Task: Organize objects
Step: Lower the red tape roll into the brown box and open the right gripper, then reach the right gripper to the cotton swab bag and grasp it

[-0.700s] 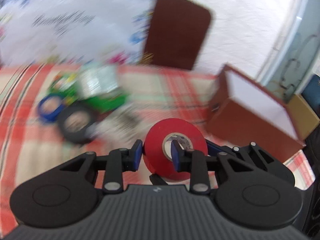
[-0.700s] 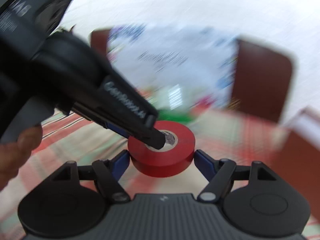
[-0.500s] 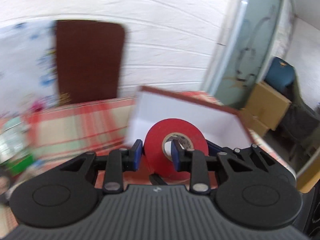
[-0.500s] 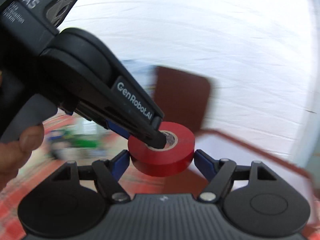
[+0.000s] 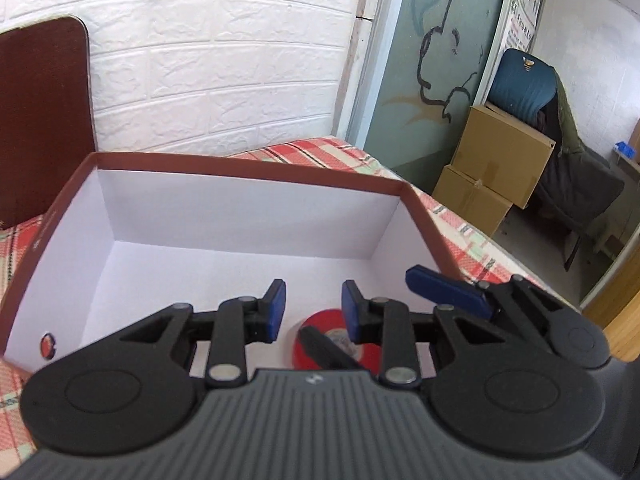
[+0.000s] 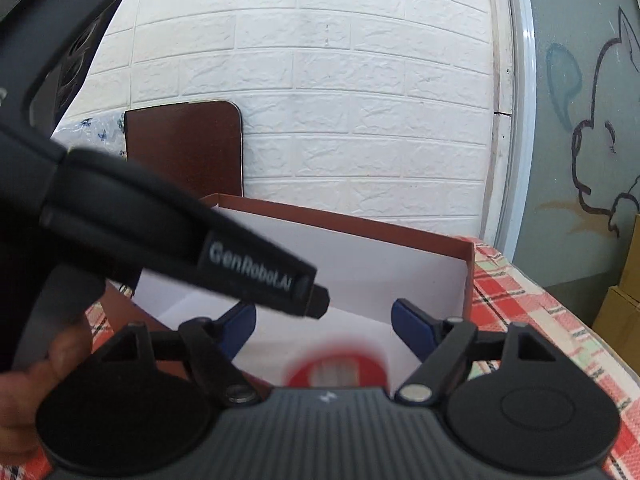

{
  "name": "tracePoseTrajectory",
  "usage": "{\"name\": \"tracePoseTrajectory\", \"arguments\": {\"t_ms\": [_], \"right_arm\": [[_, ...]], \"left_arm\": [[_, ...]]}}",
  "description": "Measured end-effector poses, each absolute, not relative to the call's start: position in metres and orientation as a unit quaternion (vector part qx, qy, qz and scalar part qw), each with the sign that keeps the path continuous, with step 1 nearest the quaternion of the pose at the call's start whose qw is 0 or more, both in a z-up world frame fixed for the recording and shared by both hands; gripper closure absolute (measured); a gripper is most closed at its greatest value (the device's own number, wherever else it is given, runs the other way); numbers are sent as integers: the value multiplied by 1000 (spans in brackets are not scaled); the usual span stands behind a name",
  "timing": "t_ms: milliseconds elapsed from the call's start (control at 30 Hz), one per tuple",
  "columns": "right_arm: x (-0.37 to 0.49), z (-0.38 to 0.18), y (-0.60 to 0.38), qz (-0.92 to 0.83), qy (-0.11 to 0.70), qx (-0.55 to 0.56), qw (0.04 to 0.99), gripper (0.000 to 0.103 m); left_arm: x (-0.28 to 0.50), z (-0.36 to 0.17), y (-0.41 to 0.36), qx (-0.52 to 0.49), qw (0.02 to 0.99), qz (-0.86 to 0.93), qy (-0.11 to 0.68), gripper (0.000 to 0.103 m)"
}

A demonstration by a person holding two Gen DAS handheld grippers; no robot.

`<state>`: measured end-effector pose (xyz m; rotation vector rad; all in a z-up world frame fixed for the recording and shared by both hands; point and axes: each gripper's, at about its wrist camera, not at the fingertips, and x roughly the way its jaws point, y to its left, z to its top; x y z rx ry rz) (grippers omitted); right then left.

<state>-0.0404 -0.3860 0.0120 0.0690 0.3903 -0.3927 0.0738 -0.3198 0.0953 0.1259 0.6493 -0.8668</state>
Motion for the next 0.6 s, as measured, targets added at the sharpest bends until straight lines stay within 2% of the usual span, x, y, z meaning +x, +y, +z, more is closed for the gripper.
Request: {"name": "tracePoseTrajectory", "arguments": {"t_ms": [133,333,400,500,600], "right_arm": [[-55,17,-374,-191,168,46,966,35],[-87,18,-313,-150,115,20,982,36],[-77,15,-295,-123,127,19,984,36],[-58,3,-262,-64,176,33,982,41],[-32,-13,-232,-14,228,35,973,43]], "left_arm": [[64,115,-291,43,865,-412,283,69],[33,126,-203,28,889,-396,229,68],[29,115,-172,33,896,-375,234,68],[38,84,-120,30,906,-315,282,68],[54,51,-61,25,917,-229,326,69]]}}
